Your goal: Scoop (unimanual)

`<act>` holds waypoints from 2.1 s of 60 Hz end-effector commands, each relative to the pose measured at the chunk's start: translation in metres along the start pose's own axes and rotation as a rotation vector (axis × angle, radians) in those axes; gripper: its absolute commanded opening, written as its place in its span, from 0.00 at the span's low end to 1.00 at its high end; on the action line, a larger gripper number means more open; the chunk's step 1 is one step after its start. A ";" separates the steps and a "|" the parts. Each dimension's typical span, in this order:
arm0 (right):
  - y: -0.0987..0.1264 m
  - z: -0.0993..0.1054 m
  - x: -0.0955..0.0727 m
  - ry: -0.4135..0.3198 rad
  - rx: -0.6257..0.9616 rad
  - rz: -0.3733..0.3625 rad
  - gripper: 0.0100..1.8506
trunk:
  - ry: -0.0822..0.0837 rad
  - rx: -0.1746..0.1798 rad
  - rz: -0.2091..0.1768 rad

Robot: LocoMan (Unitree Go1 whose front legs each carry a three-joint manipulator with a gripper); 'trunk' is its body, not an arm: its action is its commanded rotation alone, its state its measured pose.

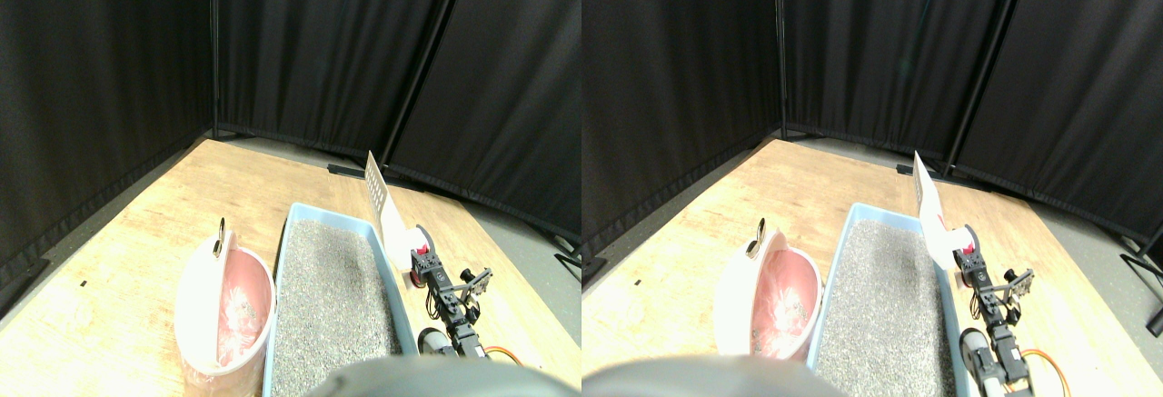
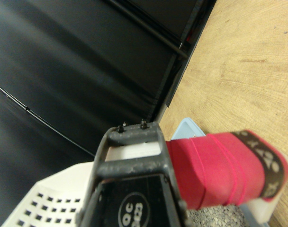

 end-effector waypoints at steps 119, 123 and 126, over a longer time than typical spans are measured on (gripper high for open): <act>0.079 -0.050 -0.024 0.269 -0.781 0.365 0.03 | -0.020 -0.108 0.206; 0.079 -0.053 -0.023 0.282 -0.775 0.370 0.03 | -0.022 -0.111 0.212; 0.081 -0.058 -0.023 0.288 -0.776 0.398 0.03 | -0.021 -0.113 0.214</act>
